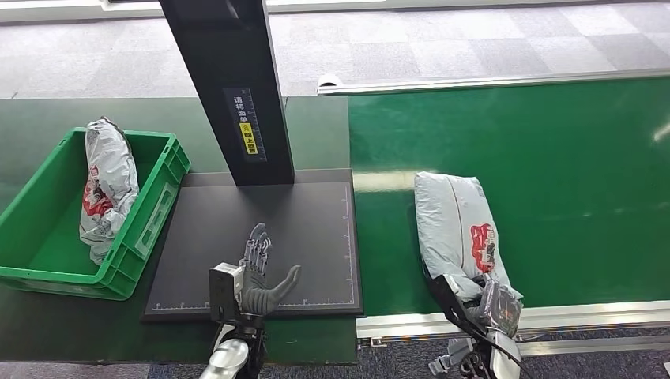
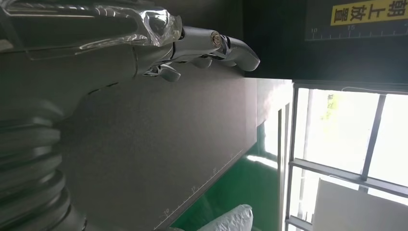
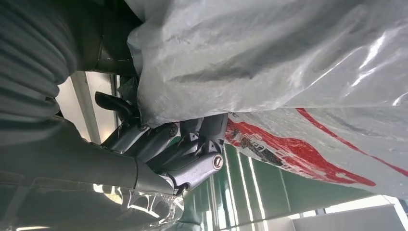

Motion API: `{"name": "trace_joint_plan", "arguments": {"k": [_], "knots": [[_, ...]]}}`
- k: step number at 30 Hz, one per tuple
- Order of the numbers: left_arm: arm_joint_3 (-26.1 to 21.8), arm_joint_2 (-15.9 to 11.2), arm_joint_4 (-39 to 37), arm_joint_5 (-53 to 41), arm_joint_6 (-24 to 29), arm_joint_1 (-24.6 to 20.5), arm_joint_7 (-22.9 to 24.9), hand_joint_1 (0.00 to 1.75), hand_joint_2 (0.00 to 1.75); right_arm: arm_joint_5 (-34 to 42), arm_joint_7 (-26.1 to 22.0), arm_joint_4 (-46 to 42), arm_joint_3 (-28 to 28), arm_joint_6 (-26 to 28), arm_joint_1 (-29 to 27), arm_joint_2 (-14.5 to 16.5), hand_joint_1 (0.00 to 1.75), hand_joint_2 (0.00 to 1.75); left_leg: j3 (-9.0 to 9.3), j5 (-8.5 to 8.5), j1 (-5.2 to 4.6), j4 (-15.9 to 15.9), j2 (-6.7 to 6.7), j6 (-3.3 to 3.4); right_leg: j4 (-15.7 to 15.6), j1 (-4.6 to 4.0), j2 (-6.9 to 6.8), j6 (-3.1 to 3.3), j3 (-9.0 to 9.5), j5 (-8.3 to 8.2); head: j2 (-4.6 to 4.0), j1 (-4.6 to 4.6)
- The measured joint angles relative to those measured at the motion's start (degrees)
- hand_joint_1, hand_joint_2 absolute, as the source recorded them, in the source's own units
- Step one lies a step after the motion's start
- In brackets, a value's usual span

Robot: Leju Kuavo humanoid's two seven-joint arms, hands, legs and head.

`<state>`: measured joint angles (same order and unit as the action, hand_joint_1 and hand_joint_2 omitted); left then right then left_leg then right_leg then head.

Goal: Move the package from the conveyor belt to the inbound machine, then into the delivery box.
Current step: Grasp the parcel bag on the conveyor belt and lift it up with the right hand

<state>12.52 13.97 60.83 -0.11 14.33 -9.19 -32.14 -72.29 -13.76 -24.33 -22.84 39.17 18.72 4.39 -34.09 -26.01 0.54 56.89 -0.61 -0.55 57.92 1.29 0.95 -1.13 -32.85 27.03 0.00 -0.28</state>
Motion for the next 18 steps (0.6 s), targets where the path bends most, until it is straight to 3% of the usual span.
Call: {"name": "trace_joint_plan", "arguments": {"k": [2,5,7,9,13,18], "knots": [[-0.01,0.0,-0.18,0.05,0.15,-0.07,-0.25,0.0,1.75,0.87,-3.81,-1.03,-0.92,0.01,-0.22,0.59,1.75,1.75,-0.04,0.0,0.0,0.0,0.0,0.0,0.0,0.0,0.0,0.0,-0.02,0.0,0.0,0.0],[-0.04,-0.01,-0.42,0.14,0.6,-0.11,-0.67,0.0,1.75,4.64,-15.27,-5.36,-3.52,0.02,-0.95,2.81,1.75,1.75,-0.1,0.0,0.0,0.0,0.02,0.0,0.02,-0.01,0.02,0.01,-0.11,-0.02,0.0,-0.02],[-0.04,-0.01,-0.5,0.15,1.06,-0.12,-1.07,0.0,1.75,10.46,-22.17,-10.09,-4.31,0.02,-2.04,5.11,1.75,1.75,-0.12,0.01,0.02,0.0,0.02,-0.01,0.03,-0.02,0.01,0.02,-0.14,-0.02,0.0,-0.02],[-0.09,-0.02,-0.53,0.15,1.57,-0.09,-1.46,0.0,1.75,17.57,-25.2,-17.53,-2.17,0.02,-4.32,7.67,1.75,1.75,-0.15,0.01,0.04,-0.01,-0.01,-0.03,0.04,-0.05,-0.03,0.04,-0.17,0.0,0.0,-0.02],[-0.32,-0.33,-0.15,-0.09,3.63,0.17,-2.21,0.0,1.75,25.94,-24.1,-35.55,7.8,0.02,-9.9,10.4,1.75,1.75,-0.26,0.01,0.05,-0.03,0.01,-0.04,0.07,-0.08,-0.03,0.08,-0.28,0.03,0.0,-0.02],[-2.74,-1.81,2.39,-0.35,5.65,1.03,-2.77,0.0,1.75,28.25,-15.47,-50.89,23.89,-0.51,-12.92,7.69,1.75,1.75,-0.34,0.01,0.04,-0.04,0.06,-0.04,0.07,-0.07,0.01,0.08,-0.35,0.04,0.0,-0.01]]}}
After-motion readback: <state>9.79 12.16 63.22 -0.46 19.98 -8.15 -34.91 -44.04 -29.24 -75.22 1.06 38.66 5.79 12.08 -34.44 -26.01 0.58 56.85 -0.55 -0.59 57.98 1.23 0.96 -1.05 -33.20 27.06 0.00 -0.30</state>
